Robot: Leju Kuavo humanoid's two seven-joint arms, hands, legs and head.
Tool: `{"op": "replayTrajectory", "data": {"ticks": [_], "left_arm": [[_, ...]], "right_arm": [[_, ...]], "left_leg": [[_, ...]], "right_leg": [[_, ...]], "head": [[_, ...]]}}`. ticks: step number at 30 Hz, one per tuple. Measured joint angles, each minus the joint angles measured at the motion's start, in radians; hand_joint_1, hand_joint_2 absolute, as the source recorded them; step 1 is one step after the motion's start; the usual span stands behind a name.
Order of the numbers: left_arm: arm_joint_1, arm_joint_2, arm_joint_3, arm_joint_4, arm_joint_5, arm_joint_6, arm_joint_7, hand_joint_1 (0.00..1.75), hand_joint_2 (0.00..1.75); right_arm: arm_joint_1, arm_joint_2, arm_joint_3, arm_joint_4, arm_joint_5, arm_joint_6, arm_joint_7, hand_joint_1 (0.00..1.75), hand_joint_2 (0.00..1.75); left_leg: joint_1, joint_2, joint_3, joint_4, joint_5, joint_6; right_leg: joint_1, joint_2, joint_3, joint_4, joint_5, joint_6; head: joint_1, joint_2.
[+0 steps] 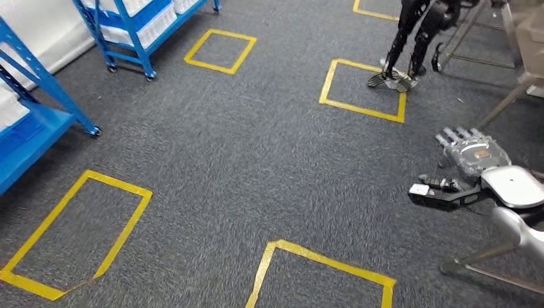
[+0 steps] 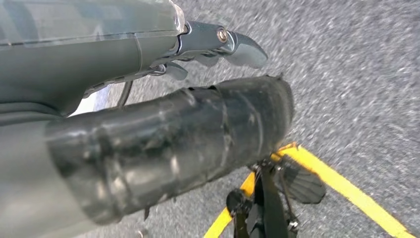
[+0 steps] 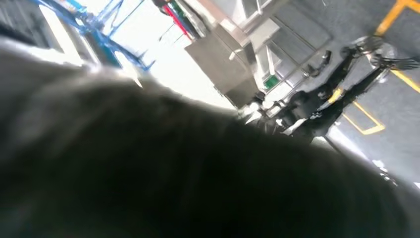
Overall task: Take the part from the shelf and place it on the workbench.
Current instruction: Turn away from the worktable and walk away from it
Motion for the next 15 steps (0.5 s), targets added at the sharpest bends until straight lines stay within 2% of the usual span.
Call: {"op": "replayTrajectory", "data": {"ticks": [1,2,3,4,5,6,7,8,10,11,12,13,15], "left_arm": [[0.0,-0.001,0.0,0.0,0.0,0.0,0.0,0.0,0.0],[-0.001,-0.001,0.0,0.0,-0.001,0.001,0.0,0.0,0.0],[-0.002,-0.002,0.001,0.0,-0.001,0.001,0.0,0.0,0.0],[-0.002,-0.002,0.001,0.0,-0.002,0.002,0.0,0.0,0.0],[-0.003,-0.002,0.002,0.0,-0.002,0.002,0.0,0.0,0.0],[-0.003,-0.002,0.003,0.0,-0.002,0.002,0.0,0.0,0.0],[-0.002,-0.002,0.003,0.0,-0.003,0.002,0.0,0.0,0.0],[-0.001,-0.002,0.004,0.0,-0.003,0.002,0.0,0.0,0.0],[-0.001,-0.001,0.005,0.0,-0.004,0.002,0.0,0.0,0.0],[-0.001,0.0,0.006,0.0,-0.005,0.002,-0.001,0.0,0.0],[-0.001,0.0,0.006,0.0,-0.008,0.002,-0.001,0.0,0.0],[-0.001,0.0,0.006,0.0,-0.01,0.002,-0.002,0.0,0.0],[0.0,0.0,0.006,0.0,-0.014,0.002,-0.002,0.0,0.0]], "right_arm": [[0.001,0.001,-0.001,0.0,0.0,-0.001,0.0,0.0,0.0],[0.002,0.002,-0.002,0.0,0.001,-0.002,0.0,0.0,0.0],[0.004,0.003,-0.003,0.0,0.002,-0.003,0.0,0.0,0.0],[0.005,0.003,-0.004,0.0,0.002,-0.003,-0.001,0.0,0.0],[0.007,0.003,-0.004,0.001,0.003,-0.004,-0.001,0.0,0.0],[0.01,0.004,-0.004,0.001,0.003,-0.004,-0.001,0.0,0.0],[0.013,0.005,-0.004,0.002,0.003,-0.004,-0.001,0.0,0.0],[0.015,0.005,-0.004,0.002,0.003,-0.004,-0.001,0.0,0.0],[0.018,0.006,-0.005,0.002,0.003,-0.005,0.0,0.0,0.0],[0.019,0.006,-0.005,0.002,0.003,-0.006,0.0,0.0,0.0],[0.021,0.006,-0.007,0.002,0.003,-0.008,0.0,0.0,0.0],[0.026,0.007,-0.009,0.002,0.003,-0.011,0.0,0.0,0.0],[0.039,0.011,-0.011,0.002,0.004,-0.019,0.002,0.0,0.0]], "left_leg": [[-0.003,0.023,-0.008,0.015,-0.012,-0.005],[-0.006,0.057,-0.025,0.051,-0.035,-0.008],[-0.007,0.095,-0.05,0.106,-0.067,-0.01],[-0.006,0.118,-0.081,0.172,-0.099,-0.011],[-0.005,0.129,-0.11,0.233,-0.123,-0.013],[-0.005,0.134,-0.125,0.268,-0.13,-0.015],[-0.005,0.136,-0.121,0.266,-0.12,-0.016],[-0.005,0.142,-0.096,0.223,-0.093,-0.015],[-0.009,0.173,-0.017,0.082,-0.035,-0.008],[-0.013,0.188,0.014,0.026,-0.019,-0.002],[-0.017,0.197,0.03,-0.005,-0.013,0.004],[-0.021,0.196,0.033,-0.013,-0.014,0.009],[-0.018,0.172,0.033,-0.019,-0.009,0.017]], "right_leg": [[-0.001,-0.015,0.005,-0.008,0.003,-0.005],[-0.002,-0.032,0.009,-0.016,0.006,-0.01],[0.002,-0.047,0.011,-0.018,0.007,-0.013],[0.005,-0.062,0.011,-0.018,0.007,-0.016],[0.007,-0.079,0.011,-0.018,0.006,-0.017],[0.009,-0.095,0.011,-0.017,0.005,-0.017],[0.009,-0.109,0.011,-0.016,0.004,-0.017],[0.01,-0.123,0.012,-0.015,0.003,-0.016],[0.011,-0.149,0.014,-0.012,-0.002,-0.012],[0.014,-0.16,0.015,-0.01,-0.004,-0.01],[0.016,-0.17,0.016,-0.009,-0.006,-0.006],[0.019,-0.18,0.017,-0.009,-0.007,-0.002],[0.017,-0.189,0.023,-0.009,-0.011,0.007]], "head": [[-0.001,0.0],[-0.002,0.0],[-0.003,0.0],[-0.004,0.0],[-0.004,0.0],[-0.004,0.0],[-0.004,0.0],[-0.004,0.0],[-0.004,0.0],[-0.004,0.0],[-0.004,0.0],[-0.003,0.0],[-0.003,0.0]]}}
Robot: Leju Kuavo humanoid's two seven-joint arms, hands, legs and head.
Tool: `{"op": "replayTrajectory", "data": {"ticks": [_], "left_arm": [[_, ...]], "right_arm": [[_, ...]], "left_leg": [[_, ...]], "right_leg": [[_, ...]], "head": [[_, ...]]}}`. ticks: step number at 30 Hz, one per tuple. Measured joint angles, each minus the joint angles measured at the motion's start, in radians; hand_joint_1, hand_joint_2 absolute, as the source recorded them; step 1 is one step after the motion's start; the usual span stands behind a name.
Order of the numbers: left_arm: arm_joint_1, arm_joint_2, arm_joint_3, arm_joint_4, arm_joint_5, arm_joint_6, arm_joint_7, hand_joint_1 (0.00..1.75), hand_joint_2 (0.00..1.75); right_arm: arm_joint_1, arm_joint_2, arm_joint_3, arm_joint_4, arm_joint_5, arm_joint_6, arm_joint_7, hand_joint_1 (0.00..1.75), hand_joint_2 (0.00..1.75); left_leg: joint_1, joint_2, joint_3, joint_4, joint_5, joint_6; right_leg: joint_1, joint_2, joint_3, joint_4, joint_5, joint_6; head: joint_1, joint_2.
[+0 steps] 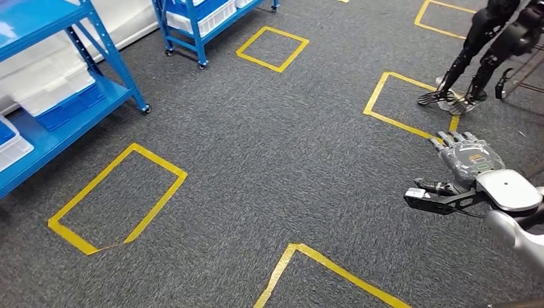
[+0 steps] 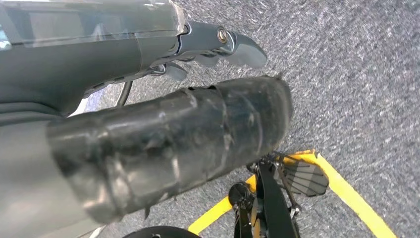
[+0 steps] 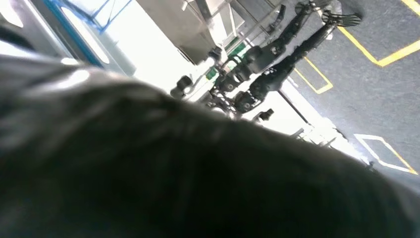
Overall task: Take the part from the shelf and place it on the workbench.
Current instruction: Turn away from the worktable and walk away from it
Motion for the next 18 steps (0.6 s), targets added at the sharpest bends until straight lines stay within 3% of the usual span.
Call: {"op": "replayTrajectory", "data": {"ticks": [2,4,6,7,8,9,11,12,14,16,18], "left_arm": [[-0.001,0.0,0.0,0.0,-0.002,0.0,0.0,0.0,0.0],[-0.003,0.0,0.0,0.0,-0.004,0.001,-0.001,0.0,0.0],[-0.004,0.0,0.0,0.0,-0.006,0.004,-0.001,0.0,0.0],[-0.004,0.0,0.0,0.0,-0.007,0.005,-0.001,0.0,0.0],[-0.003,0.0,0.0,0.0,-0.007,0.006,-0.001,0.0,0.0],[-0.003,0.0,0.0,0.0,-0.008,0.006,-0.001,0.0,0.0],[-0.003,0.0,0.0,0.0,-0.008,0.007,-0.001,0.0,0.0],[-0.004,0.0,0.001,0.0,-0.009,0.007,-0.001,0.0,0.0],[-0.004,0.0,0.001,0.0,-0.009,0.008,-0.001,0.0,0.0],[-0.003,-0.001,0.001,0.0,-0.008,0.008,-0.001,0.0,0.0],[-0.002,-0.001,0.001,0.0,-0.007,0.008,0.0,0.0,0.0]], "right_arm": [[0.014,0.002,-0.005,0.001,0.003,-0.008,0.003,0.0,0.0],[0.027,0.003,-0.01,0.005,0.01,-0.016,0.006,0.0,0.0],[0.044,0.005,-0.012,0.01,0.016,-0.02,0.006,0.0,0.0],[0.051,0.006,-0.012,0.012,0.017,-0.021,0.005,0.0,0.0],[0.055,0.008,-0.012,0.014,0.018,-0.022,0.003,0.0,0.0],[0.057,0.009,-0.014,0.015,0.018,-0.022,0.003,0.0,0.0],[0.057,0.011,-0.019,0.018,0.019,-0.022,0.0,0.0,0.0],[0.057,0.011,-0.022,0.019,0.02,-0.022,-0.002,0.0,0.0],[0.056,0.015,-0.025,0.023,0.024,-0.02,-0.007,0.0,0.0],[0.053,0.02,-0.026,0.026,0.03,-0.019,-0.012,0.0,0.0],[0.048,0.027,-0.026,0.028,0.033,-0.017,-0.015,0.0,0.0]], "left_leg": [[0.006,-0.021,0.005,-0.01,0.007,0.01],[0.008,-0.041,0.007,-0.014,0.011,0.017],[0.007,-0.064,0.005,-0.013,0.013,0.019],[0.007,-0.076,0.004,-0.011,0.013,0.019],[0.007,-0.089,0.004,-0.008,0.012,0.019],[0.007,-0.102,0.004,-0.004,0.011,0.017],[0.008,-0.126,0.0,0.004,0.008,0.01],[0.009,-0.137,-0.007,0.009,0.008,0.006],[0.012,-0.161,-0.022,0.014,0.012,-0.005],[0.015,-0.178,-0.031,0.014,0.015,-0.017],[0.011,-0.132,-0.049,0.051,-0.011,-0.027]], "right_leg": [[-0.007,0.05,-0.006,0.028,-0.026,0.01],[-0.012,0.117,-0.053,0.132,-0.085,0.017],[-0.015,0.134,-0.117,0.258,-0.132,0.02],[-0.016,0.134,-0.134,0.284,-0.129,0.021],[-0.017,0.135,-0.131,0.272,-0.106,0.021],[-0.019,0.138,-0.111,0.22,-0.067,0.02],[-0.025,0.176,-0.056,0.092,-0.003,0.019],[-0.027,0.199,-0.038,0.048,0.009,0.018],[-0.025,0.219,-0.032,0.027,0.003,0.015],[-0.025,0.194,-0.031,0.023,0.004,0.006],[-0.026,0.167,-0.025,0.014,0.008,-0.007]], "head": [[0.001,0.0],[0.001,0.0],[0.002,0.0],[0.002,0.0],[0.002,0.0],[0.002,0.0],[0.002,0.0],[0.001,0.0],[0.002,0.0],[0.002,0.0],[0.001,0.0]]}}
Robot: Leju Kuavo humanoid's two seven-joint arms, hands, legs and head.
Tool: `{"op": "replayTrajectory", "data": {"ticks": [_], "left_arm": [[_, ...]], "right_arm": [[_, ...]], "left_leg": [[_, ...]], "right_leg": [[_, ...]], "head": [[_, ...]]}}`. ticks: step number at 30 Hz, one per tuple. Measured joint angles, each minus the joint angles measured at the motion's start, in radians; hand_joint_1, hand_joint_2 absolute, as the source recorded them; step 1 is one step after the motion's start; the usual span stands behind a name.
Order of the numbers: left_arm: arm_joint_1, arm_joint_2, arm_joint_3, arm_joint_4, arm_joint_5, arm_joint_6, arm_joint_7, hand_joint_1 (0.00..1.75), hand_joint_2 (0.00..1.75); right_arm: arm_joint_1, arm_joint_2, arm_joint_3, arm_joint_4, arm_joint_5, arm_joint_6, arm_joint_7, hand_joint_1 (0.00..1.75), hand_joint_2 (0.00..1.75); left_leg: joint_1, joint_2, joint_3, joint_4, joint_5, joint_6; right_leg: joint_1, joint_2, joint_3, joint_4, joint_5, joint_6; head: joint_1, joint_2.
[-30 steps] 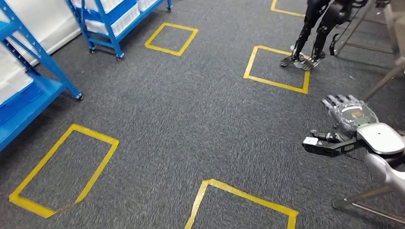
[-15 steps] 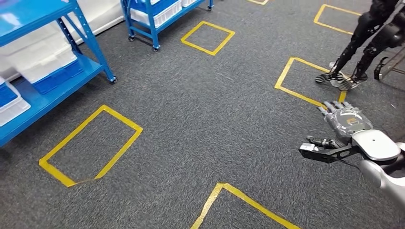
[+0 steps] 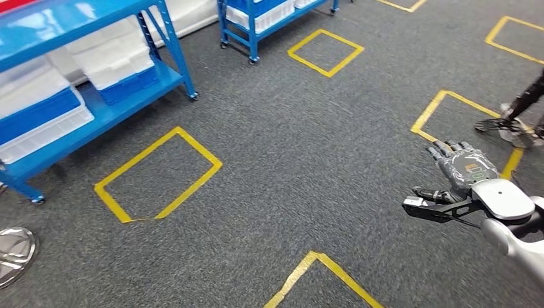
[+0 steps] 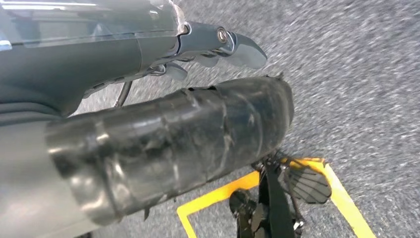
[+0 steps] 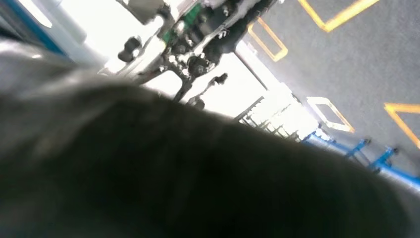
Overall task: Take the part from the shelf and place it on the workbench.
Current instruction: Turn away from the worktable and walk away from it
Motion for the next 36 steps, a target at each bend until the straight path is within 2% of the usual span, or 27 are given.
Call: {"op": "replayTrajectory", "data": {"ticks": [2,4,5,6,7,9,10,11,13,14,15,17,18,19,20,21,22,23,24,25,27,28,29,31,33,35,36], "left_arm": [[-0.002,0.0,0.0,0.0,0.001,0.001,0.001,0.0,0.0],[-0.003,0.0,0.001,0.0,0.002,0.002,0.004,0.0,0.0],[-0.002,0.0,0.001,0.0,0.002,0.002,0.007,0.0,0.0],[-0.001,0.0,0.002,0.0,0.002,0.002,0.01,0.0,0.0],[0.0,0.0,0.004,0.0,0.002,0.002,0.012,0.0,0.0],[0.0,0.001,0.007,0.0,0.002,0.003,0.014,0.0,0.0],[-0.001,0.002,0.008,0.0,0.002,0.004,0.014,0.0,0.0],[-0.001,0.003,0.009,0.0,0.002,0.004,0.014,0.0,0.0],[0.0,0.003,0.011,0.0,0.001,0.005,0.014,0.0,0.0],[0.001,0.003,0.012,0.0,0.001,0.005,0.014,0.0,0.0],[0.001,0.002,0.013,0.0,0.001,0.005,0.014,0.0,0.0],[-0.001,0.002,0.015,0.0,0.001,0.005,0.014,0.0,0.0],[-0.001,0.002,0.016,0.0,0.001,0.005,0.014,0.0,0.0],[-0.002,0.002,0.016,0.0,0.0,0.005,0.014,0.0,0.44],[-0.002,0.002,0.016,0.0,0.0,0.006,0.014,0.0,0.87],[-0.002,0.002,0.016,0.0,-0.001,0.006,0.015,0.0,1.31],[-0.002,0.002,0.016,0.0,-0.003,0.007,0.015,0.0,1.75],[-0.002,0.002,0.017,0.0,-0.004,0.008,0.016,0.0,1.75],[-0.002,0.002,0.017,0.0,-0.005,0.009,0.017,0.0,1.75],[-0.002,0.002,0.017,0.0,-0.006,0.01,0.017,0.0,1.75],[-0.003,0.002,0.019,0.0,-0.007,0.014,0.017,0.0,1.75],[-0.002,0.002,0.02,0.0,-0.008,0.015,0.017,0.0,1.75],[-0.001,0.001,0.021,0.0,-0.009,0.016,0.017,0.0,1.75],[0.0,-0.001,0.023,0.0,-0.009,0.017,0.017,0.0,1.75],[-0.003,0.0,0.024,0.0,-0.009,0.017,0.016,0.0,1.75],[-0.003,0.0,0.025,0.0,-0.011,0.017,0.016,0.0,1.75],[-0.003,0.0,0.025,0.0,-0.011,0.017,0.016,0.0,1.75]], "right_arm": [[-0.002,0.003,0.0,0.004,0.001,0.001,-0.003,0.0,0.0],[-0.002,0.004,-0.001,0.007,0.002,0.002,-0.005,0.0,0.0],[-0.001,0.004,-0.001,0.008,0.002,0.002,-0.005,0.0,0.0],[-0.001,0.004,-0.001,0.009,0.002,0.002,-0.005,0.0,0.0],[-0.001,0.005,-0.001,0.009,0.002,0.002,-0.006,0.0,0.0],[-0.001,0.005,-0.002,0.009,0.002,0.002,-0.006,0.0,0.0],[-0.001,0.005,-0.003,0.01,0.001,0.001,-0.006,0.0,0.0],[-0.001,0.005,-0.004,0.01,0.001,0.001,-0.006,0.0,0.0],[-0.001,0.007,-0.004,0.011,0.001,0.001,-0.007,0.0,0.0],[-0.001,0.007,-0.004,0.011,0.001,0.0,-0.007,0.0,0.0],[-0.001,0.007,-0.005,0.011,0.001,0.0,-0.007,0.0,0.0],[0.0,0.006,-0.006,0.012,0.001,0.0,-0.007,0.0,0.0],[0.001,0.005,-0.007,0.014,0.001,0.0,-0.007,0.0,0.0],[0.004,0.005,-0.007,0.015,0.001,0.0,-0.007,0.0,0.0],[0.007,0.005,-0.007,0.016,0.001,0.0,-0.007,0.0,0.0],[0.009,0.005,-0.007,0.016,0.001,0.0,-0.007,0.0,0.0],[0.009,0.005,-0.007,0.017,0.001,-0.001,-0.007,0.0,0.0],[0.01,0.005,-0.008,0.017,0.001,-0.001,-0.007,0.0,0.0],[0.01,0.005,-0.008,0.017,0.001,-0.002,-0.007,0.0,0.0],[0.011,0.004,-0.009,0.018,0.001,-0.002,-0.008,0.0,0.0],[0.016,0.002,-0.009,0.021,0.0,-0.004,-0.008,0.0,0.0],[0.018,0.001,-0.009,0.021,0.0,-0.004,-0.009,0.0,0.0],[0.018,0.002,-0.009,0.021,0.0,-0.005,-0.009,0.0,0.0],[0.016,0.004,-0.01,0.021,-0.001,-0.006,-0.011,0.0,0.0],[0.017,0.004,-0.012,0.022,-0.003,-0.007,-0.012,0.0,0.0],[0.019,0.003,-0.013,0.024,-0.005,-0.007,-0.013,0.0,0.0],[0.02,0.003,-0.013,0.025,-0.005,-0.007,-0.014,0.0,0.0]], "left_leg": [[-0.001,0.069,-0.053,0.116,-0.067,-0.008],[0.001,0.092,-0.108,0.236,-0.117,-0.012],[0.002,0.095,-0.113,0.253,-0.115,-0.013],[0.002,0.098,-0.097,0.227,-0.095,-0.013],[0.002,0.105,-0.065,0.173,-0.064,-0.011],[-0.004,0.138,0.011,0.032,-0.013,0.001],[-0.008,0.148,0.032,-0.009,-0.003,0.008],[-0.012,0.153,0.043,-0.032,0.001,0.015],[-0.011,0.132,0.044,-0.038,0.006,0.026],[-0.009,0.121,0.047,-0.044,0.01,0.032],[-0.005,0.113,0.05,-0.049,0.013,0.038],[-0.002,0.095,0.053,-0.055,0.018,0.046],[-0.002,0.085,0.052,-0.054,0.018,0.048],[-0.002,0.074,0.051,-0.053,0.019,0.048],[-0.002,0.061,0.051,-0.051,0.018,0.048],[-0.001,0.048,0.05,-0.048,0.018,0.047],[0.001,0.036,0.051,-0.043,0.016,0.045],[0.002,0.023,0.05,-0.037,0.013,0.041],[0.003,0.011,0.047,-0.031,0.01,0.036],[0.004,-0.001,0.04,-0.024,0.009,0.03],[0.005,-0.026,0.023,-0.018,0.013,0.017],[0.006,-0.04,0.015,-0.019,0.017,0.01],[0.007,-0.039,0.012,-0.017,0.017,0.005],[0.004,0.014,-0.01,0.022,-0.009,-0.004],[0.003,0.081,-0.062,0.137,-0.07,-0.01],[0.005,0.096,-0.112,0.245,-0.111,-0.013],[0.005,0.097,-0.114,0.255,-0.106,-0.012]], "right_leg": [[0.004,-0.031,0.002,-0.003,0.001,-0.01],[0.009,-0.062,0.001,-0.001,0.0,-0.014],[0.01,-0.077,0.001,0.0,-0.001,-0.014],[0.01,-0.091,0.001,0.001,-0.002,-0.014],[0.011,-0.103,0.003,0.002,-0.004,-0.013],[0.014,-0.128,0.007,0.003,-0.009,-0.008],[0.017,-0.139,0.008,0.004,-0.011,-0.004],[0.019,-0.151,0.01,0.004,-0.013,0.0],[0.02,-0.165,0.014,0.005,-0.017,0.009],[0.018,-0.151,0.015,0.012,-0.023,0.014],[0.015,-0.124,0.008,0.033,-0.039,0.019],[0.011,-0.058,-0.037,0.135,-0.097,0.025],[0.01,-0.04,-0.072,0.204,-0.13,0.027],[0.009,-0.034,-0.102,0.263,-0.149,0.029],[0.008,-0.033,-0.119,0.291,-0.148,0.031],[0.006,-0.032,-0.119,0.281,-0.127,0.033],[0.002,-0.029,-0.099,0.231,-0.088,0.034],[-0.003,-0.018,-0.07,0.161,-0.047,0.036],[-0.007,0.008,-0.042,0.101,-0.023,0.037],[-0.011,0.033,-0.024,0.057,-0.01,0.037],[-0.01,0.06,-0.017,0.037,-0.017,0.031],[-0.01,0.049,-0.018,0.035,-0.017,0.024],[-0.01,0.035,-0.017,0.033,-0.015,0.017],[-0.011,0.007,-0.012,0.025,-0.012,0.001],[-0.005,-0.02,-0.01,0.022,-0.011,-0.008],[0.001,-0.049,-0.01,0.023,-0.011,-0.011],[0.004,-0.062,-0.01,0.024,-0.012,-0.011]], "head": [[-0.001,0.0],[-0.001,0.0],[-0.001,0.0],[-0.001,0.0],[-0.001,0.0],[-0.001,0.0],[0.0,0.0],[0.0,0.0],[0.0,0.0],[0.0,0.0],[0.0,0.0],[0.001,0.0],[0.001,0.0],[0.001,0.0],[0.001,0.0],[0.001,0.0],[0.001,0.0],[0.001,0.0],[0.001,0.0],[0.001,0.0],[0.0,0.0],[0.0,0.0],[0.0,0.0],[-0.003,0.0],[-0.005,0.0],[-0.005,0.0],[-0.005,0.0]]}}
